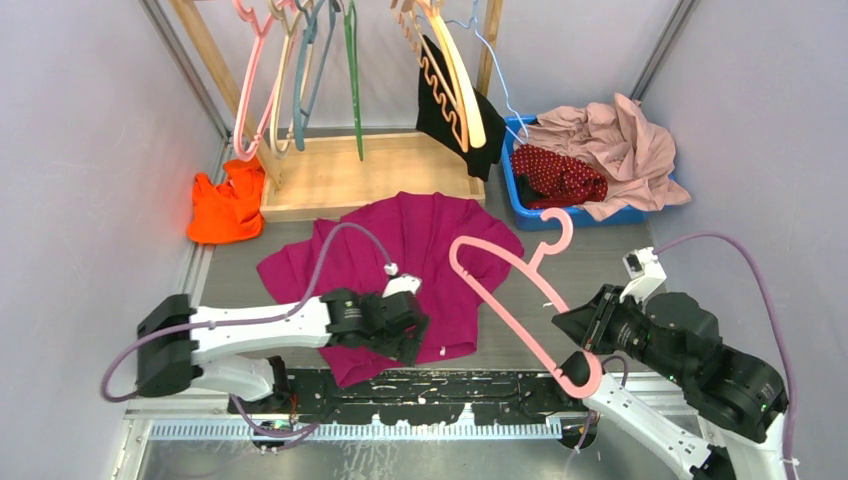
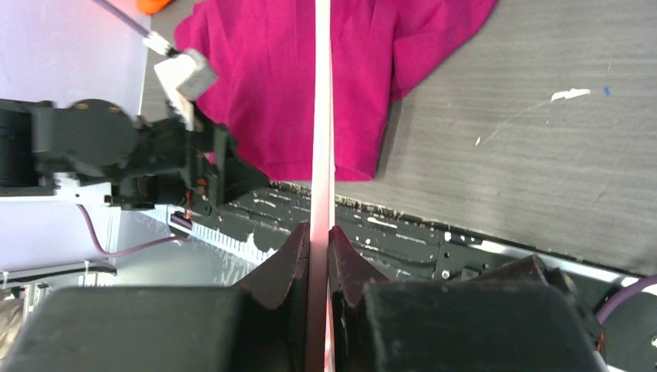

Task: Place the skirt on the hanger
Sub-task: Pick up the hanger from the clothesline, then hang the skirt on the hanger.

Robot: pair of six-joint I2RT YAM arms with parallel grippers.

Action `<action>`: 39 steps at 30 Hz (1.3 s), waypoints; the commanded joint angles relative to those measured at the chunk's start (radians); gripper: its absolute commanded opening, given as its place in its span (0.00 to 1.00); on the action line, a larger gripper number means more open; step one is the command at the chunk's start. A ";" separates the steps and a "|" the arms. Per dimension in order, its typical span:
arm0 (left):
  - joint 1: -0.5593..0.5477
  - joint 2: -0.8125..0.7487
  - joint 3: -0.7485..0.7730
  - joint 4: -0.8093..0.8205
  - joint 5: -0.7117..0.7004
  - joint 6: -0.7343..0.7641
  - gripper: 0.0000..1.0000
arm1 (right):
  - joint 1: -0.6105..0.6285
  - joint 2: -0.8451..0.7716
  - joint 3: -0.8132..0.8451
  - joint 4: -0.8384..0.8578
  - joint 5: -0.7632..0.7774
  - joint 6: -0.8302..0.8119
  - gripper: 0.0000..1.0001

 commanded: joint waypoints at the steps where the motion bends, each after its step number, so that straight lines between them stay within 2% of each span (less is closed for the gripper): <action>1: -0.025 -0.232 -0.035 -0.035 -0.141 -0.119 0.99 | -0.093 0.005 -0.020 -0.011 -0.186 -0.053 0.01; 4: -0.028 -0.326 -0.041 -0.129 -0.173 -0.154 0.99 | -0.130 0.000 -0.032 -0.021 -0.239 -0.081 0.01; 6: -0.027 -0.323 -0.028 -0.166 -0.165 -0.150 0.99 | -0.140 -0.008 -0.028 -0.030 -0.243 -0.087 0.01; 11: -0.077 -0.155 0.046 -0.096 -0.106 -0.031 0.99 | -0.156 -0.027 0.036 -0.122 -0.203 -0.105 0.01; 17: -0.099 0.088 0.134 0.015 -0.139 0.103 1.00 | -0.177 -0.041 0.154 -0.210 -0.128 -0.104 0.01; 21: -0.099 0.157 0.126 0.091 -0.195 0.137 1.00 | -0.193 -0.044 0.208 -0.233 -0.113 -0.105 0.01; 30: -0.092 0.298 0.116 0.237 -0.205 0.194 0.99 | -0.223 -0.078 0.197 -0.270 -0.158 -0.106 0.01; 32: -0.083 0.325 0.117 0.265 -0.203 0.199 0.91 | -0.226 -0.082 0.201 -0.282 -0.160 -0.107 0.01; 34: -0.071 0.346 0.123 0.277 -0.196 0.201 0.75 | -0.230 -0.082 0.210 -0.291 -0.162 -0.105 0.01; 35: -0.065 0.352 0.126 0.282 -0.193 0.202 0.71 | -0.231 -0.082 0.213 -0.296 -0.166 -0.105 0.01; 39: -0.051 0.359 0.147 0.298 -0.168 0.217 0.62 | -0.239 -0.077 0.220 -0.316 -0.172 -0.114 0.01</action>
